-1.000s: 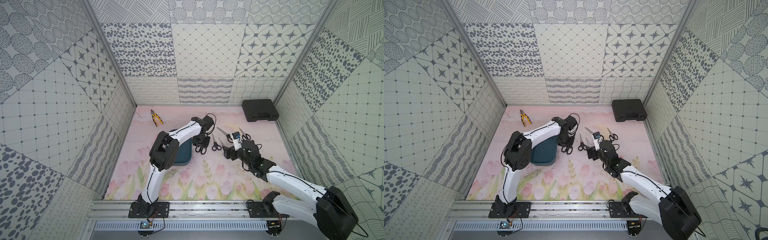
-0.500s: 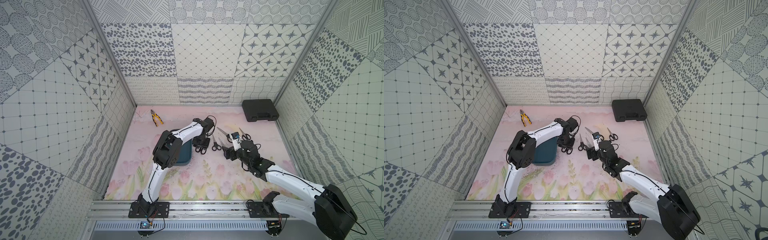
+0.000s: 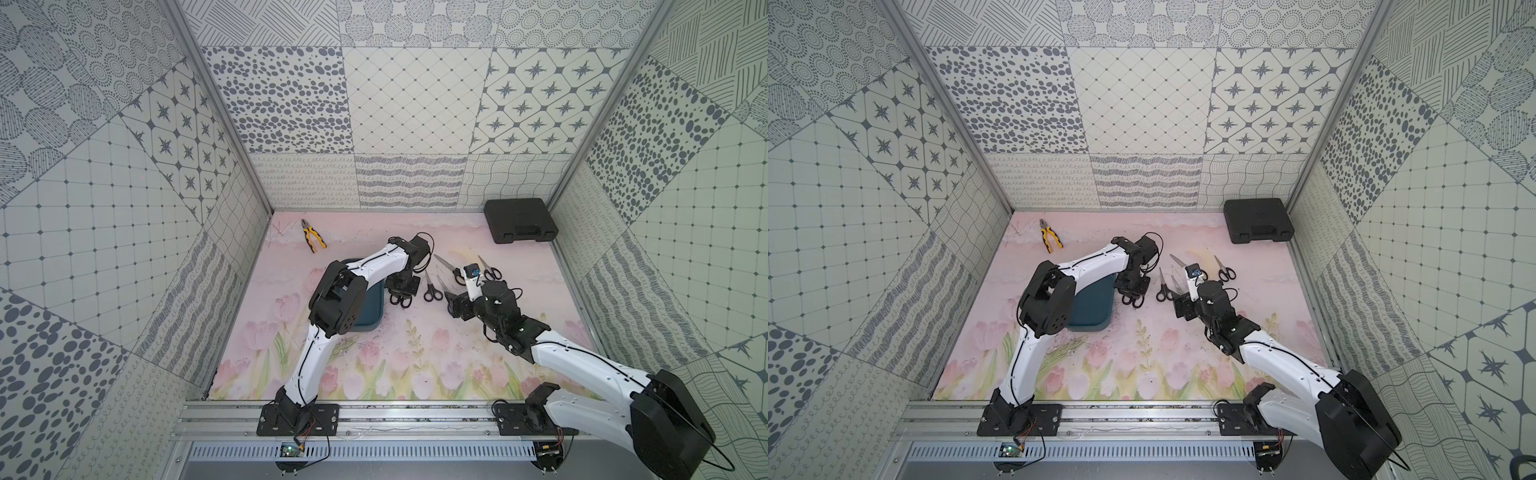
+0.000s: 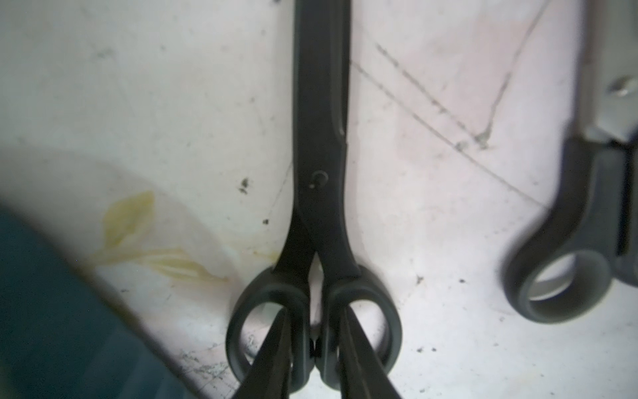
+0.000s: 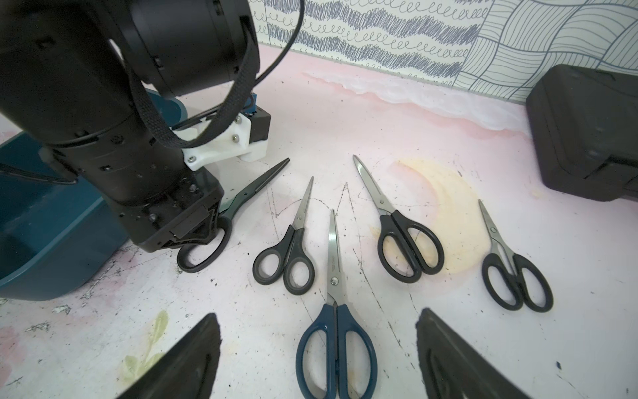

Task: Put the scissors into the storage box
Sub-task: Place the scissors in the storage box.

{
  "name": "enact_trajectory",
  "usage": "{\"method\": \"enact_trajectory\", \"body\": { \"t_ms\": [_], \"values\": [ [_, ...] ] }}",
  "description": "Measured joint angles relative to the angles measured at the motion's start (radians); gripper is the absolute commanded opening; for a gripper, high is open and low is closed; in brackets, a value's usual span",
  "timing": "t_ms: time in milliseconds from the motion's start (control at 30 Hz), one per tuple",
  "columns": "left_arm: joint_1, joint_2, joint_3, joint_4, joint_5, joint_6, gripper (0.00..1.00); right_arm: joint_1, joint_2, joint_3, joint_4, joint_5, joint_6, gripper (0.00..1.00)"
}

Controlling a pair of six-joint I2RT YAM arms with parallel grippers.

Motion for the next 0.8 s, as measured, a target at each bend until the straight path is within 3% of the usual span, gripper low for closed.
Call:
{"method": "enact_trajectory", "body": {
  "t_ms": [233,467,800],
  "values": [
    [-0.019,0.005,0.012,-0.01,-0.043,0.0,0.0,0.0,-0.02,-0.006,0.012,0.003,0.018,0.93],
    [-0.034,-0.031,0.0,0.004,-0.043,-0.004,0.0,0.0,-0.025,-0.014,0.017,0.022,0.024,0.95],
    [-0.011,-0.346,-0.096,0.052,-0.041,-0.022,0.0,0.002,0.017,-0.013,0.049,-0.021,0.048,0.94]
  ]
}}
